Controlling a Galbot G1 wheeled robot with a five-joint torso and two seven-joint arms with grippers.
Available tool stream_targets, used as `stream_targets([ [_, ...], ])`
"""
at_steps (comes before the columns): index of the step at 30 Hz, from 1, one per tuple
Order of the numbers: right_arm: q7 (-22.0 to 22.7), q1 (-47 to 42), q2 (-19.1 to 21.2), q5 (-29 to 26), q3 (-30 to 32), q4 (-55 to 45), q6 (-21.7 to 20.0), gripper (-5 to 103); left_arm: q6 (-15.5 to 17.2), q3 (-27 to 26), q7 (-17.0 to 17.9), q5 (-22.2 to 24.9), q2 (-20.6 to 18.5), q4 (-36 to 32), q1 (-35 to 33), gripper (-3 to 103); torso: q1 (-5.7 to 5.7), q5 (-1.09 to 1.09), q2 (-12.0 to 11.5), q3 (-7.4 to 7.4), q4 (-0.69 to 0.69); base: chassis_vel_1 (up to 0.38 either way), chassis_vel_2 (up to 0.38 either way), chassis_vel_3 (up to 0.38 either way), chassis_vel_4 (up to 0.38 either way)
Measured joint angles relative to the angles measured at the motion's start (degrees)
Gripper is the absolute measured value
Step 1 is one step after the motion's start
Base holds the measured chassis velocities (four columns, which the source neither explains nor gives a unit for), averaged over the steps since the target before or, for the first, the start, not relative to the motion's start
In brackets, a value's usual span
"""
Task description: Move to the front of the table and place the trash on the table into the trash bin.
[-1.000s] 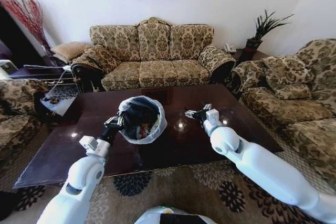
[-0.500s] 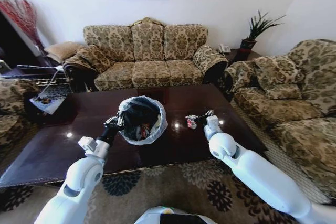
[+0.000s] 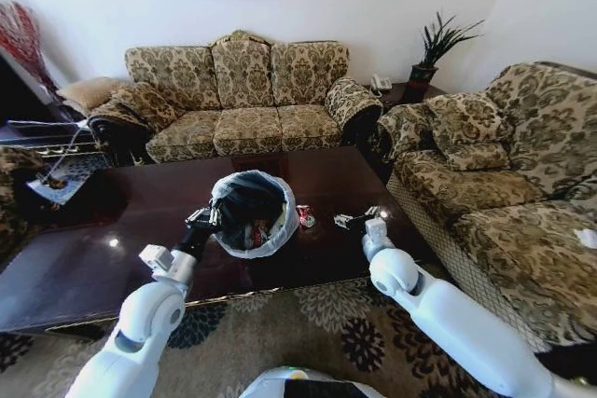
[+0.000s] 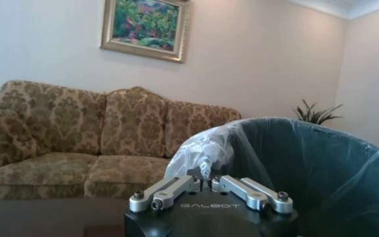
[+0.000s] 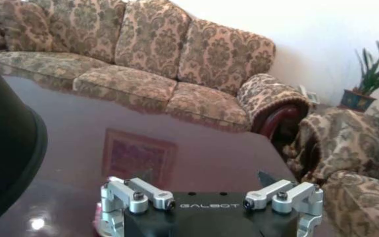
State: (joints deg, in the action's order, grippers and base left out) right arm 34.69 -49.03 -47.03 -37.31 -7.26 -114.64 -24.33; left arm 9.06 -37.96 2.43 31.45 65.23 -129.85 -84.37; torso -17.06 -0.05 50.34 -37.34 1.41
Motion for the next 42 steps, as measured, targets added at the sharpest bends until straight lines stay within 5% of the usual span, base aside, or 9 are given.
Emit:
stream_targets([
  [24,-0.17,-6.11,-3.36,-2.13,4.97,0.14,-0.81,100,-1.97,-0.18,-0.97,-3.42,0.42,0.16,-1.33,3,0.0,0.05,0.0,0.0,-0.05,0.016,0.02,0.015,0.0],
  [36,-1.21,-3.95,-5.28,-1.49,1.65,3.11,-0.86,100,-2.04,-0.23,-0.86,-3.53,0.29,0.42,-0.77,3,-0.03,0.05,0.0,-0.01,-0.03,-0.14,0.154,0.154,-0.135],
  [42,-3.6,-3.37,-7.87,0.3,-2.69,8.0,2.8,100,-2.0,-0.19,-0.81,-3.53,0.42,0.67,-0.63,3,-0.11,0.04,-0.03,-0.04,-0.06,-0.121,0.114,0.099,-0.13],
])
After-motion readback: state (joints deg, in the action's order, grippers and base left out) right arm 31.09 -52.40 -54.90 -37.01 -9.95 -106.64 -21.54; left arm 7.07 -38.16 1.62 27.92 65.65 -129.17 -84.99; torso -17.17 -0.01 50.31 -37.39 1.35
